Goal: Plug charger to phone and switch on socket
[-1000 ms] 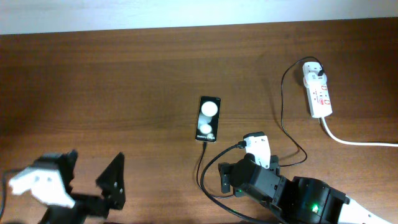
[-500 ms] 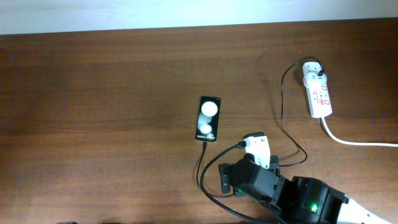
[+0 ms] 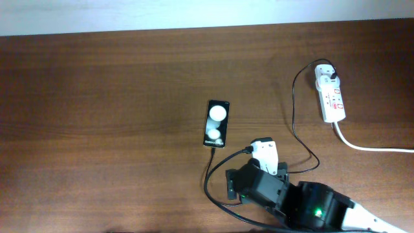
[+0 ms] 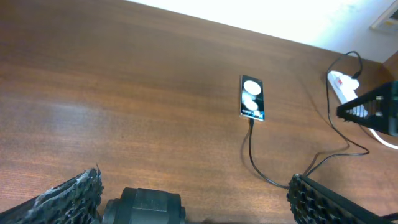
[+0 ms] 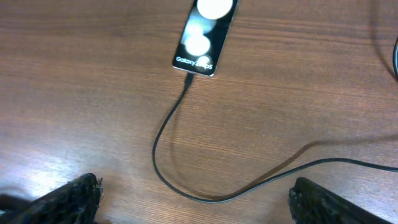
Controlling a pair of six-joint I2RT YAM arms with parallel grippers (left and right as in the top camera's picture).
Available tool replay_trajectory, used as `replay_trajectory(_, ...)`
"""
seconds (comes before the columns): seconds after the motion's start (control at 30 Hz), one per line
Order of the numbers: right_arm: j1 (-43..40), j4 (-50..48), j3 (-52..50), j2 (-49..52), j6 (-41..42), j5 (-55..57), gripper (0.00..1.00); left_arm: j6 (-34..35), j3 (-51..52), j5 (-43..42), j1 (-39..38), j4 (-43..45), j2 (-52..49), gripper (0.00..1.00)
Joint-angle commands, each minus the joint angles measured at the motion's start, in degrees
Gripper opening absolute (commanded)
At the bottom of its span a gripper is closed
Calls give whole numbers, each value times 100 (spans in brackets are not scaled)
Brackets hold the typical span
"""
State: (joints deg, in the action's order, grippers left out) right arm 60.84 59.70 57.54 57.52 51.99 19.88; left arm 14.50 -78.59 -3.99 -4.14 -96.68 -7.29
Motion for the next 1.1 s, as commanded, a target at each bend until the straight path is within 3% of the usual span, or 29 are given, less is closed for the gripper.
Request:
replay_trajectory(0.0,-205,-50,63,304,175,7,87,-68,-4,83,24,0,184,99)
replay_trajectory(0.17,-1429,-22,63,608,114,-363,63,-68,-7,81,24,0,428,99)
replay_trajectory(0.27,-2223,-28,63,608,-216,-428,55,-68,-79,81,35,2,688,99)
replay_trajectory(0.43,-3543,13,66,610,-599,-645,18,-68,-103,81,105,0,691,99)
replay_trajectory(0.5,-4092,11,66,636,-807,-892,9,-68,-103,81,105,9,688,99)
replay_trajectory(0.57,-4752,0,68,684,-999,-1088,6,-68,-101,81,105,85,688,99)
replay_trajectory(0.77,-5650,11,68,688,-1325,-1088,6,-70,557,1453,105,1937,688,99)
replay_trajectory(0.83,-5641,17,68,688,-1449,-1163,6,-68,1257,1480,105,2623,688,99)
replay_trajectory(0.97,-5641,13,68,688,-1580,-1191,6,-70,3036,1281,105,4979,688,99)
replay_trajectory(1.07,-5641,44,68,688,-1582,-1191,6,-68,4218,1281,105,6231,688,99)
